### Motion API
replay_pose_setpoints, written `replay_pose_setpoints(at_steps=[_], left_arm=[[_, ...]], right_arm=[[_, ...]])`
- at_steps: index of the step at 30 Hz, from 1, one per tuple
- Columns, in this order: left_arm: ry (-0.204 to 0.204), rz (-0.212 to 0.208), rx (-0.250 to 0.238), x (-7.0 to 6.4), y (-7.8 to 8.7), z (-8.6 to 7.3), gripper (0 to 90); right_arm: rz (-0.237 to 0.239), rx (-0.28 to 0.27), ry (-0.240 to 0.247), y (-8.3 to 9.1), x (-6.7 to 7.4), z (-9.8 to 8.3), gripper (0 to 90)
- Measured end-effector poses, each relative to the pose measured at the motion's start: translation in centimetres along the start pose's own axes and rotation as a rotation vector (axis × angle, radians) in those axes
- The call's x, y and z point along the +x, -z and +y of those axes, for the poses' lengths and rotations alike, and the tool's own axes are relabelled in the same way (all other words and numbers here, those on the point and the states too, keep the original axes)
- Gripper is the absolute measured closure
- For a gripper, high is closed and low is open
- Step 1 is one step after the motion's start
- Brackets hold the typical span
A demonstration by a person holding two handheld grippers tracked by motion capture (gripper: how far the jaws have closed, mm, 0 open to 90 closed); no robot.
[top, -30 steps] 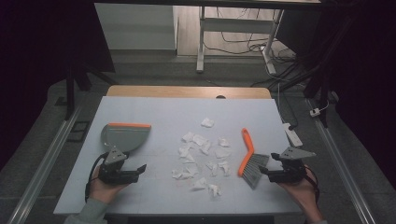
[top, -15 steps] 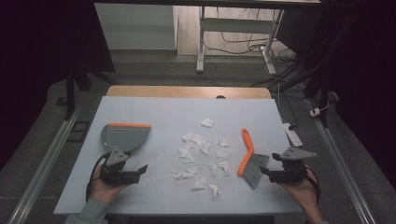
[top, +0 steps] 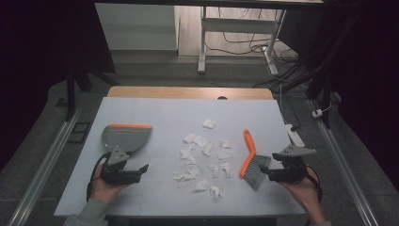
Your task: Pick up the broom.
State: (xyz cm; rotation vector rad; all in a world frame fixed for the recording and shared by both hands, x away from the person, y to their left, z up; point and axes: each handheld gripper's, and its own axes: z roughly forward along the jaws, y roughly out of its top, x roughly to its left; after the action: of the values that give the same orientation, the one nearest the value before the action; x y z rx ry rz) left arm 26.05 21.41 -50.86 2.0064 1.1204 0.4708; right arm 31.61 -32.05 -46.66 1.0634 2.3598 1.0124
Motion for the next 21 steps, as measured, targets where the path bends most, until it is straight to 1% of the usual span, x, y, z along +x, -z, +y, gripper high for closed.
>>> replay_pose_setpoints(at_steps=[1,2,3,4,5,6,7,8,9,10,11,12,13,14,15,16,18,19,20,21], left_arm=[[-0.004,-0.007,0.003,-0.1,0.0,0.0,18.1],[-0.011,-0.007,0.004,-0.2,0.0,0.0,18.1],[-0.018,-0.003,0.005,-0.3,0.0,0.1,18.1],[-0.023,0.0,0.007,-0.4,0.0,0.1,18.2],[-0.026,-0.002,0.007,-0.5,0.0,0.1,18.2],[-0.03,-0.002,0.009,-0.6,0.1,0.1,18.2],[-0.031,0.0,0.008,-0.7,0.1,0.1,18.2],[-0.03,0.001,0.008,-0.7,0.2,0.1,18.2],[-0.026,0.003,0.006,-0.7,0.2,0.0,18.2],[-0.021,0.005,0.003,-0.7,0.3,0.0,18.2],[-0.017,0.005,0.001,-0.6,0.3,0.0,18.2],[-0.015,0.005,0.003,-0.6,0.4,0.0,18.3],[-0.014,0.006,0.003,-0.6,0.3,0.0,18.3],[-0.014,0.009,0.007,-0.7,0.3,0.0,18.4],[-0.014,0.01,0.011,-0.8,0.3,0.1,18.5],[-0.017,0.011,0.014,-0.9,0.2,0.1,18.5],[-0.018,0.011,0.019,-1.1,0.2,0.1,18.6],[-0.02,0.012,0.02,-1.1,0.2,0.1,18.5],[-0.02,0.012,0.02,-1.1,0.2,0.1,18.6],[-0.019,0.011,0.022,-1.1,0.2,0.1,18.6]], right_arm=[[0.005,0.019,-0.01,-0.3,-0.1,0.4,25.1],[0.011,0.043,-0.02,-0.5,-0.1,0.9,25.1],[0.008,0.061,-0.021,-0.7,-0.2,1.4,25.7],[0.0,0.074,-0.021,-0.9,-0.2,1.9,26.6],[-0.015,0.107,-0.042,-1.2,-0.4,3.0,27.3],[-0.015,0.107,-0.042,-1.2,-0.4,3.0,27.3],[-0.037,0.148,-0.052,-1.5,-0.6,4.1,27.9],[-0.037,0.148,-0.052,-1.5,-0.6,4.1,27.9],[-0.046,0.195,-0.068,-2.0,-0.7,5.1,28.1],[-0.044,0.207,-0.066,-2.2,-0.7,5.5,28.1],[-0.044,0.207,-0.066,-2.2,-0.7,5.5,28.1],[-0.05,0.247,-0.081,-2.8,-0.8,6.3,28.2],[-0.05,0.247,-0.081,-2.8,-0.8,6.3,28.2],[-0.045,0.277,-0.086,-3.4,-1.0,6.9,28.5],[-0.047,0.295,-0.093,-3.7,-1.0,7.2,28.5],[-0.047,0.295,-0.093,-3.7,-1.0,7.2,28.5],[-0.057,0.329,-0.101,-4.4,-1.1,7.8,28.5],[-0.065,0.345,-0.113,-4.8,-1.2,8.0,28.5],[-0.067,0.373,-0.116,-5.4,-1.3,8.5,28.5],[-0.067,0.373,-0.116,-5.4,-1.3,8.5,28.5]])
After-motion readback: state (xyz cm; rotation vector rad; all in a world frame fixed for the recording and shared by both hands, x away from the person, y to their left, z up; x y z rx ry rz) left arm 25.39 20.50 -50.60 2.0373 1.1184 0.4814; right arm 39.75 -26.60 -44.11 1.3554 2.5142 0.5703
